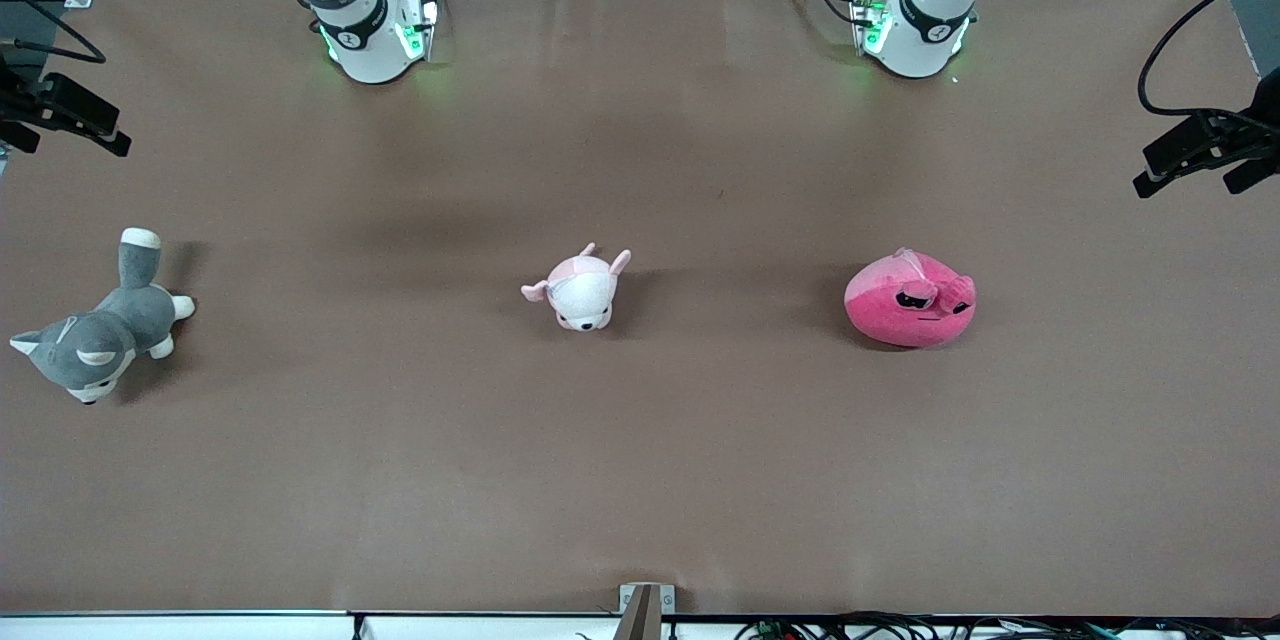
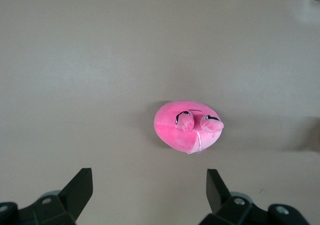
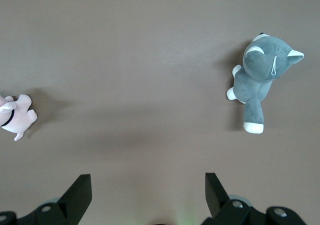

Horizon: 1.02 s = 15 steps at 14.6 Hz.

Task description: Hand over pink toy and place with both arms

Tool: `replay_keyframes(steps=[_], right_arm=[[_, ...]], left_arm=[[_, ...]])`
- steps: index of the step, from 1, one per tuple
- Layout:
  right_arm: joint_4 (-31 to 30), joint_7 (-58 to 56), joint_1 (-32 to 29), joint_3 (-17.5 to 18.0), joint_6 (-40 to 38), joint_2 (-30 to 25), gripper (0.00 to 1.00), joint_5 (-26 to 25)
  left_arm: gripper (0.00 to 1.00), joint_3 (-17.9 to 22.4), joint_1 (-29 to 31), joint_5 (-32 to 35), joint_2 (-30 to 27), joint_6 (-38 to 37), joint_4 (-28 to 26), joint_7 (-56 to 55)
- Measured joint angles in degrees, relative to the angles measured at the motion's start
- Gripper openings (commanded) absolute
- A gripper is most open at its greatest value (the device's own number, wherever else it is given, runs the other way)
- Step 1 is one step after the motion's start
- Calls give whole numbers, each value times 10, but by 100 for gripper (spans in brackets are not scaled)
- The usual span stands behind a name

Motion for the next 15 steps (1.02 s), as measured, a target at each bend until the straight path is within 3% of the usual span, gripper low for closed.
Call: replay_keyframes(steps=[10, 15], right_arm=[[0, 0, 0, 0, 0, 0, 100, 0], [-1, 0, 0, 0, 0, 0, 100, 0]], left_arm=[[100, -1, -1, 0, 2, -1, -1, 0], [100, -25, -4, -3, 56, -5, -16, -43]])
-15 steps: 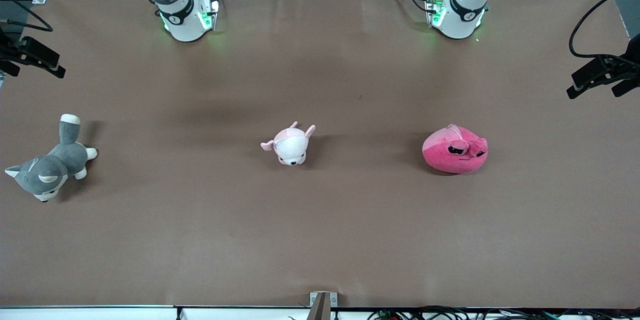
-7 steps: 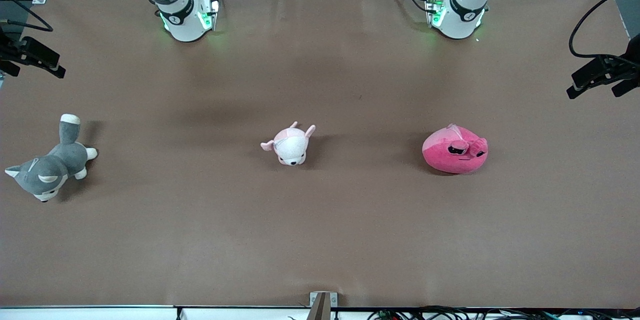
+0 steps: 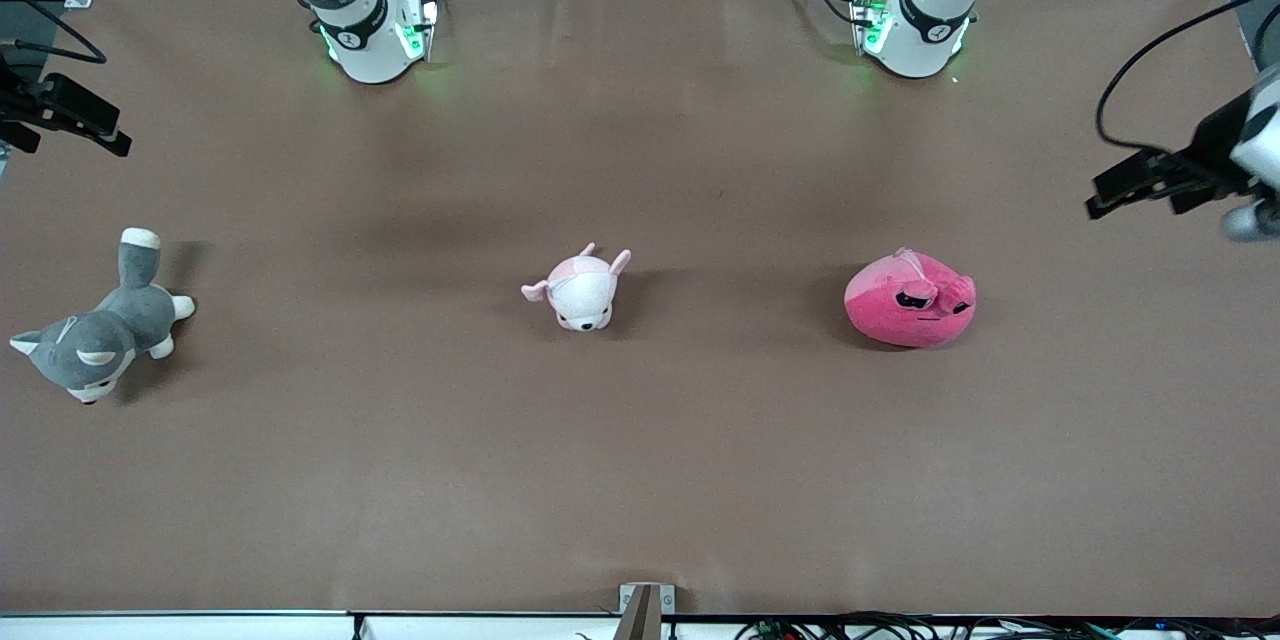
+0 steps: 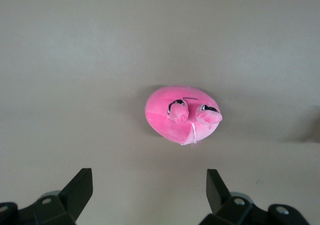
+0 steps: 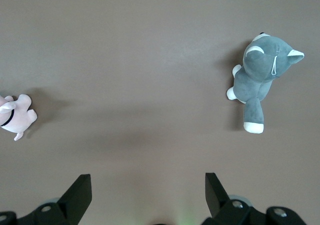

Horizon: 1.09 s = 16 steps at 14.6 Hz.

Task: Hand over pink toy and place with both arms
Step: 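Reach the left gripper down to the pink plush toy and grasp it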

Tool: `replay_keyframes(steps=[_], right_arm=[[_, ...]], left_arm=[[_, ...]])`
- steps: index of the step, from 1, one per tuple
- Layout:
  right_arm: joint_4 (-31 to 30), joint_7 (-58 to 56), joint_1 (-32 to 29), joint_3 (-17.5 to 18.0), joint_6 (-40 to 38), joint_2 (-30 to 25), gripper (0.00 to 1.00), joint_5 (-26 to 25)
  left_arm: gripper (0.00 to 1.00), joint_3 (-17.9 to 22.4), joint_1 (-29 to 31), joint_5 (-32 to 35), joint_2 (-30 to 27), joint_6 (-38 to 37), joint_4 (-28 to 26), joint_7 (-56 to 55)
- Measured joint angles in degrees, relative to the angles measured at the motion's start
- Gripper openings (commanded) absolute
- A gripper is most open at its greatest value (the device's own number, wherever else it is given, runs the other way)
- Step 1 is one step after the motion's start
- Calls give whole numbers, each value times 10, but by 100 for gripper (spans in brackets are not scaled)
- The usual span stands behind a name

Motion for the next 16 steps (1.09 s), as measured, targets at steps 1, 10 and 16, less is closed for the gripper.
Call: replay_keyframes(steps=[1, 10, 16], right_arm=[[0, 0, 0, 0, 0, 0, 100, 0], [0, 0, 0, 0, 0, 0, 100, 0], [1, 0, 0, 0, 0, 0, 100, 0]], left_arm=[[100, -7, -1, 0, 17, 7, -5, -11], [100, -45, -8, -5, 106, 168, -107, -111], [94, -42, -4, -5, 107, 202, -161, -111]])
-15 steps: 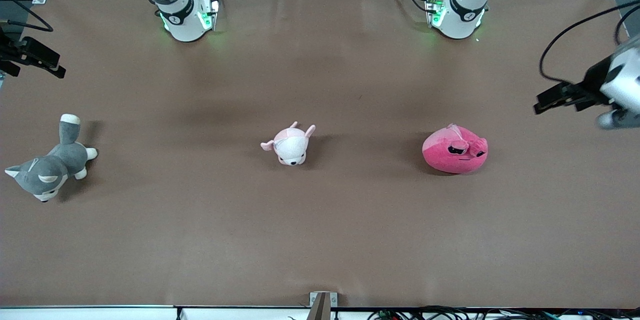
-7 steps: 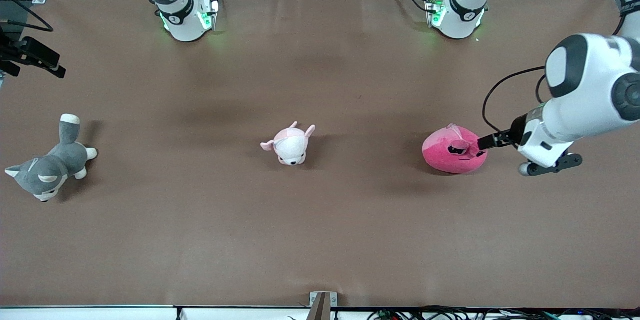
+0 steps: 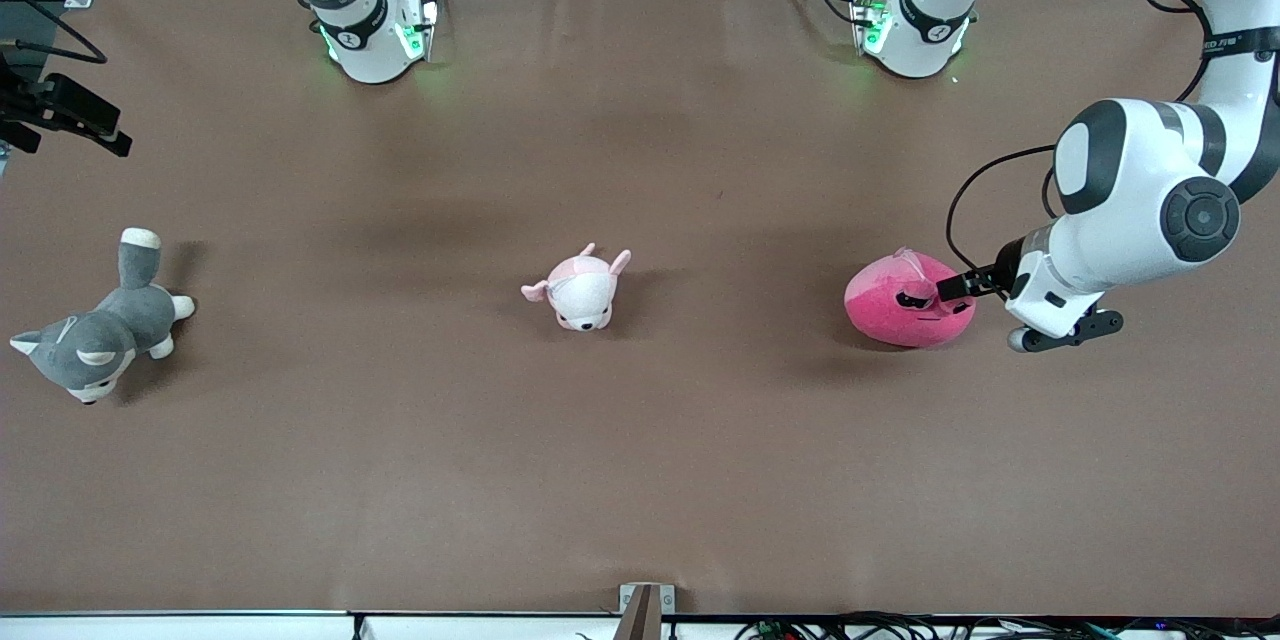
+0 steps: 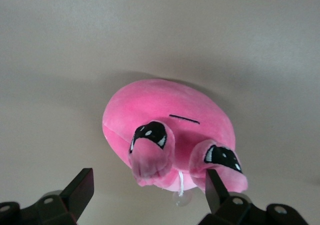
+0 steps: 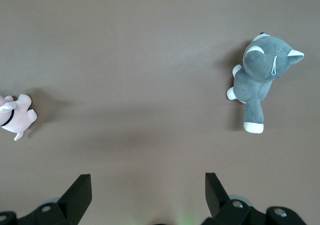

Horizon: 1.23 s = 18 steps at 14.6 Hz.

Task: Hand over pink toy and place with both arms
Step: 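Reach the left gripper down to the pink plush toy and grasp it, then lift the pink toy with the left gripper while the right gripper approaches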

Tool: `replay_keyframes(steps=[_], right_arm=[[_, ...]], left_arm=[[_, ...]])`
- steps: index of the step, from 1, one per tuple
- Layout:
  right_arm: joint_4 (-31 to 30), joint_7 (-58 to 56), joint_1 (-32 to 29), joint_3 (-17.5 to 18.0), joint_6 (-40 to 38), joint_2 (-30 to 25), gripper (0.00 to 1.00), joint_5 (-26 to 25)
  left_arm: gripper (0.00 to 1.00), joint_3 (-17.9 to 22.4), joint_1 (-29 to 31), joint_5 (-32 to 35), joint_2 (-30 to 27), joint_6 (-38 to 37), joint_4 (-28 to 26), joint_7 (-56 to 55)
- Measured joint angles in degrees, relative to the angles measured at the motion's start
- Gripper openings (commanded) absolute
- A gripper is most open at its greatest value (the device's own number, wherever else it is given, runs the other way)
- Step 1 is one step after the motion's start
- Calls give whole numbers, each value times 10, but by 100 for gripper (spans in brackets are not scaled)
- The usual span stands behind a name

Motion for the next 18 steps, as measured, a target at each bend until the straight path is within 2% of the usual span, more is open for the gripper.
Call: replay_keyframes(steps=[3, 7, 11, 13, 18], right_arm=[[3, 0, -2, -4, 0, 0, 100, -1], [2, 0, -5, -9, 4, 6, 100, -2], [3, 0, -5, -9, 16, 38, 100, -7], [3, 0, -5, -9, 37, 64, 100, -10], [5, 2, -5, -10, 53, 113, 100, -11]], left_arm=[[83, 0, 2, 0, 1, 21, -16, 0], [65, 0, 5, 0, 7, 31, -22, 0], [27, 0, 5, 0, 14, 32, -23, 0], [13, 0, 5, 0, 16, 35, -23, -1], [10, -2, 1, 0, 14, 24, -5, -35]])
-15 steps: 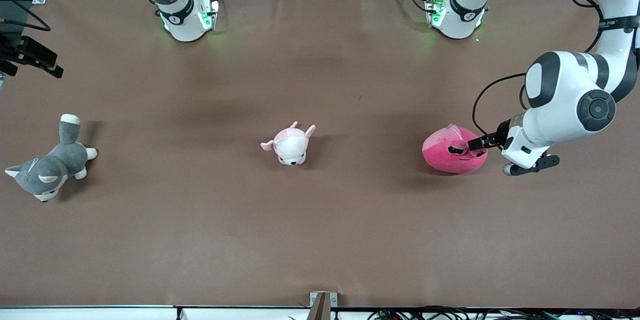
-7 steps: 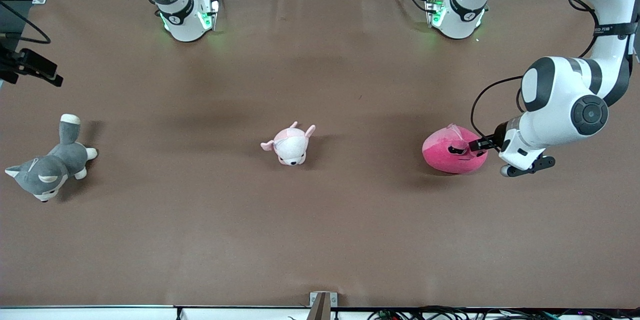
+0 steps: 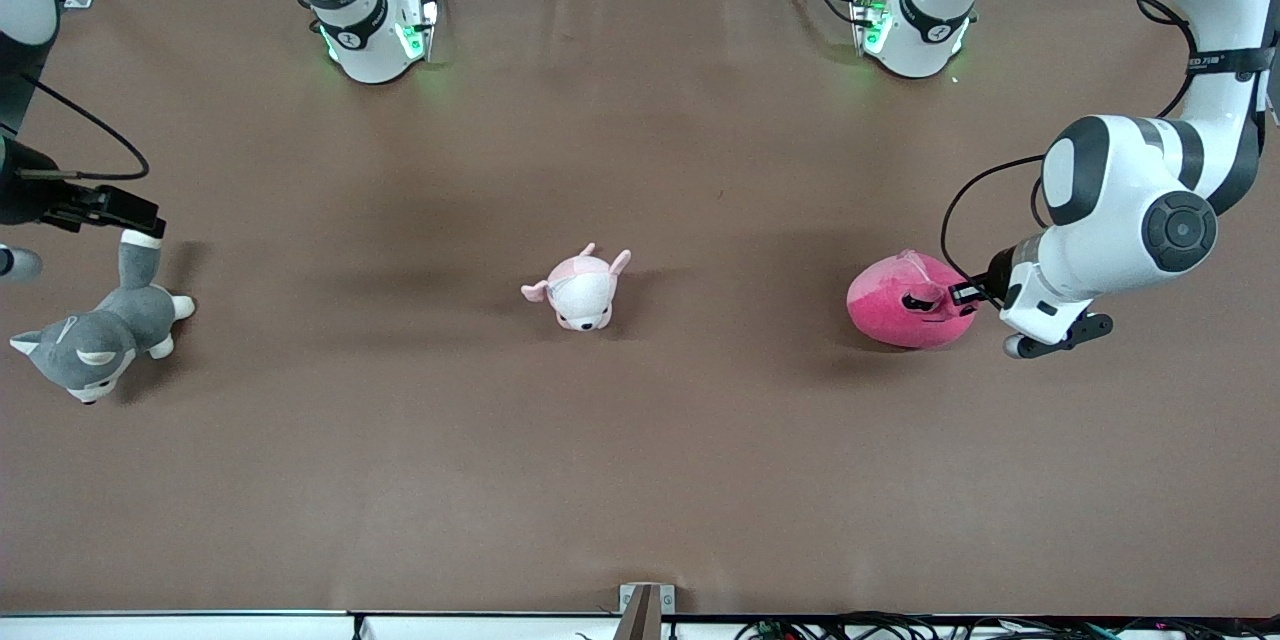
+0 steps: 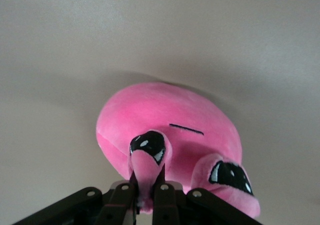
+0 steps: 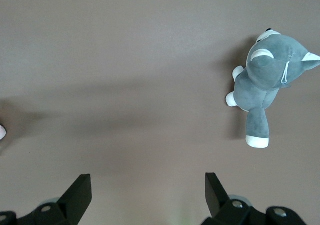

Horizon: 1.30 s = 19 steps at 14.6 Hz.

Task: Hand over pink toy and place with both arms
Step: 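Lift the pink toy with the left gripper while the right gripper approaches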

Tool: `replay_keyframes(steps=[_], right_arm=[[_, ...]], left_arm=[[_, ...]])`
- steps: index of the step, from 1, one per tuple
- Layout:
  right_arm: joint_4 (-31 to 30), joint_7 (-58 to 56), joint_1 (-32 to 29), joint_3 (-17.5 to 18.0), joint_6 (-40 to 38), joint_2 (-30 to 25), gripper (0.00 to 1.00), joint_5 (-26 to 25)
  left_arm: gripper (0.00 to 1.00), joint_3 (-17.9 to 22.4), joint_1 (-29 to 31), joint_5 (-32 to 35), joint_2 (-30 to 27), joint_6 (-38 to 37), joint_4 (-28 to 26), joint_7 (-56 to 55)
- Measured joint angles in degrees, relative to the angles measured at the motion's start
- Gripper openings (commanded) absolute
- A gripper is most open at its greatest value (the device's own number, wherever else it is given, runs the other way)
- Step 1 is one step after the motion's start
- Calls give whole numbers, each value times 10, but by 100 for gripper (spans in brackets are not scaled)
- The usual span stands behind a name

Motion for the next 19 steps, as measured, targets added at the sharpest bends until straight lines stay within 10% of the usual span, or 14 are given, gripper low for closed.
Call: replay_keyframes(steps=[11, 19], right_arm=[[7, 514, 138, 27, -19, 2, 100, 103], [11, 824, 302, 29, 62, 2, 100, 136]], left_arm=[[10, -178, -41, -1, -16, -165, 228, -264], [10, -191, -226, -2, 16, -127, 302, -400]])
